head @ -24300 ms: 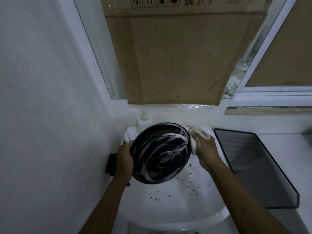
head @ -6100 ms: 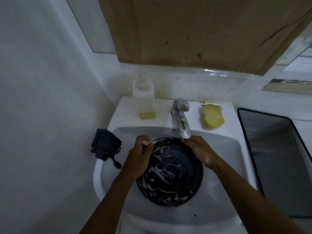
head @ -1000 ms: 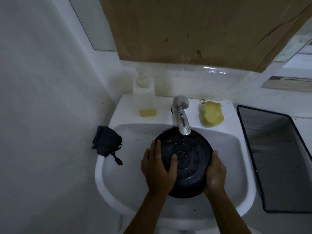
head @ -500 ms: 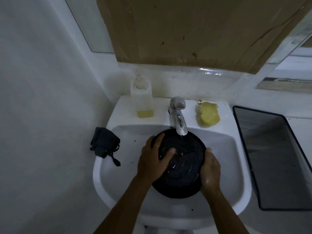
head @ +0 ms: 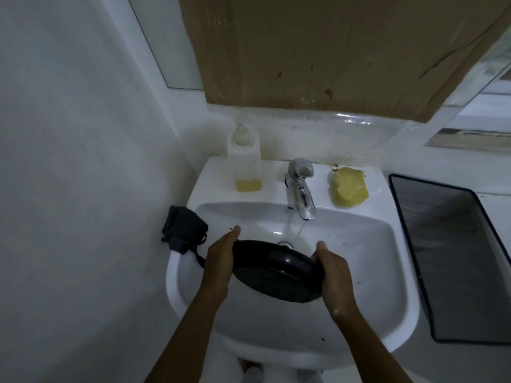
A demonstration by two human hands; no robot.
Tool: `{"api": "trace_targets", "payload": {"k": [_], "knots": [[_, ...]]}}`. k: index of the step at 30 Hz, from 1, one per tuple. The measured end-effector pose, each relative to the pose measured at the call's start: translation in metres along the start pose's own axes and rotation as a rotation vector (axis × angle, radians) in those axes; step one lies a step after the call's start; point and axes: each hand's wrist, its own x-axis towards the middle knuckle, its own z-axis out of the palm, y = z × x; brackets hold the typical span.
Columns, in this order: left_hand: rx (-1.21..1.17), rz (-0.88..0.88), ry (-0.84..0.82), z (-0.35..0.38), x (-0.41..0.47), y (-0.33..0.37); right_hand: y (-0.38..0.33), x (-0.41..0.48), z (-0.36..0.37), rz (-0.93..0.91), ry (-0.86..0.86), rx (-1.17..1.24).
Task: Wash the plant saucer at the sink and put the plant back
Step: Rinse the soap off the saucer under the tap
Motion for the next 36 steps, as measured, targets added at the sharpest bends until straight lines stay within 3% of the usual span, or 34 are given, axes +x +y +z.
{"api": "trace_targets", "payload": {"k": [2, 4, 6, 8, 11, 20, 24, 29, 32, 36], "knots": [[-0.027, 0.077, -0.023, -0.005, 0.0, -0.003, -0.004, 0.0, -0.003, -0.079, -0.073, -0.015], [-0.051, 0.112, -0.057, -0.009, 0.0, -0.008, -0.003, 0.003, -0.008, -0.025, -0.073, -0.033], [-0.069, 0.126, -0.088, -0.009, -0.001, -0.013, 0.001, 0.006, -0.013, 0.169, -0.075, 0.029], [-0.05, 0.146, -0.134, -0.01, -0.004, -0.02, 0.004, 0.008, -0.017, 0.402, -0.109, 0.259], [0.068, 0.178, -0.192, -0.015, -0.005, -0.033, 0.01, 0.011, -0.027, 0.531, -0.162, 0.469], [0.39, 0.18, -0.249, -0.005, 0.013, -0.032, 0.012, 0.021, -0.047, 0.271, -0.171, 0.445], [0.389, 0.146, -0.319, 0.018, 0.017, -0.034, -0.003, 0.03, -0.059, 0.197, -0.106, 0.312], [0.305, -0.037, -0.373, 0.04, 0.017, -0.035, -0.019, 0.032, -0.063, 0.181, 0.056, 0.116], [0.305, -0.066, -0.315, 0.036, 0.018, -0.026, -0.014, 0.037, -0.064, 0.274, 0.103, 0.097], [0.285, 0.042, -0.123, 0.014, 0.019, 0.002, 0.005, 0.044, -0.055, 0.374, -0.033, 0.171]]}}
